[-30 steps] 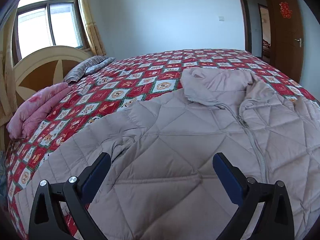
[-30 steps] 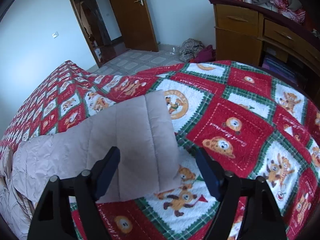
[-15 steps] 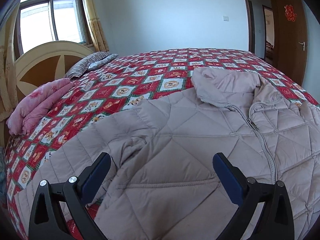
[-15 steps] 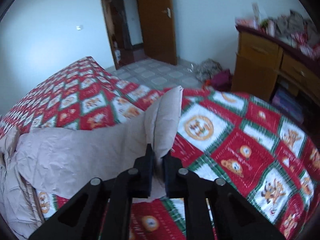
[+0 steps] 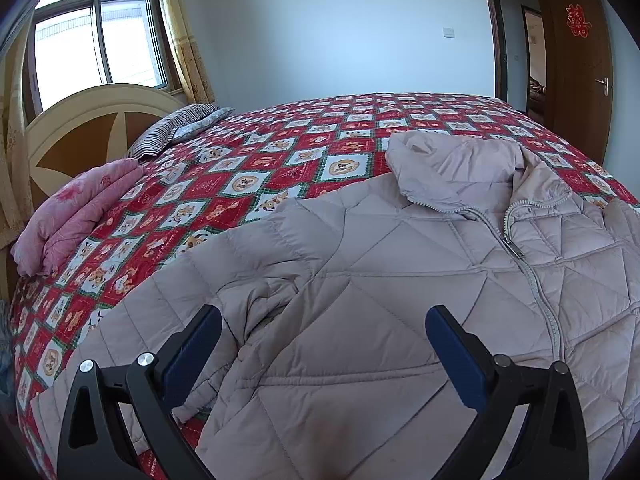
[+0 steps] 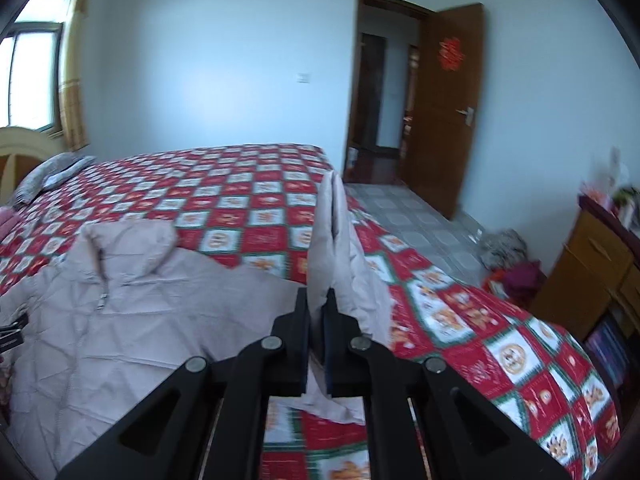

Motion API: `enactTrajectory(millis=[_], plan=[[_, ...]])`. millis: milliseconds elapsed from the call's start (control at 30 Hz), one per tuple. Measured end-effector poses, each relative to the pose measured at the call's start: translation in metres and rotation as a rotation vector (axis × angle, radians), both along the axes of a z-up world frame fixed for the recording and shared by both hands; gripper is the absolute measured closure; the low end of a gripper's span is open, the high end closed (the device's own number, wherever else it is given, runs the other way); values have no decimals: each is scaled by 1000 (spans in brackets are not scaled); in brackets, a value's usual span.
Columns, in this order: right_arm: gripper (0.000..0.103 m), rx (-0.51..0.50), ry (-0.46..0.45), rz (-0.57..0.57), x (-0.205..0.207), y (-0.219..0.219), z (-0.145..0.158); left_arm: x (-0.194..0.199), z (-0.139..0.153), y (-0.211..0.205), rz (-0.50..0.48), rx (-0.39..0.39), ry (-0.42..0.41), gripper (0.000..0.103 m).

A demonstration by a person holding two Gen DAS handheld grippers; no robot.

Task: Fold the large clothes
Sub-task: 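Grasp the jacket sleeve cuff with the right gripper and lift it, then fold the held sleeve across the jacket body toward the zipper, then release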

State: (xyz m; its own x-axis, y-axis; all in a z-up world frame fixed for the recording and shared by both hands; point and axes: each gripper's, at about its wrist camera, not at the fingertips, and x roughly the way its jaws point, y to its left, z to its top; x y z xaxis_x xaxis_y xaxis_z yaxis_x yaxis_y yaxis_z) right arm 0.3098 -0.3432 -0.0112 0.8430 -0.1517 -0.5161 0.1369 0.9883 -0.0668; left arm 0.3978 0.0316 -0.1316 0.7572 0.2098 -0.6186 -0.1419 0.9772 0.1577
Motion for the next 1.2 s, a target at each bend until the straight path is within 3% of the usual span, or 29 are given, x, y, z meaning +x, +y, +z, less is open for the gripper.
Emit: enactTrajectory(millis=[400,600,933,967,1033,1067,1100,1200], plan=[[97,-19,17,231,28,120,-13,4,-2,14,13,-14,-16,1],[97,10,61,324,43,182,-47,5,-5,28,41,-24,-8,1],[96,97,178,445,58,245,-109,4,-1,43,75,-11,-15,1],[93,102,178,453,57,248,-110,4,1,43,77,-10,-14,1],[66,126,173,467,51,245,-107,3,4,41,76,-7,-17,1],[41,147,162,472,46,241,-104,2,6,39,74,-6,-19,1],[29,159,142,469,39,234,-98,1,9,36,67,-7,-25,1],[28,162,98,452,17,214,-80,0,20,19,42,-12,-47,1]])
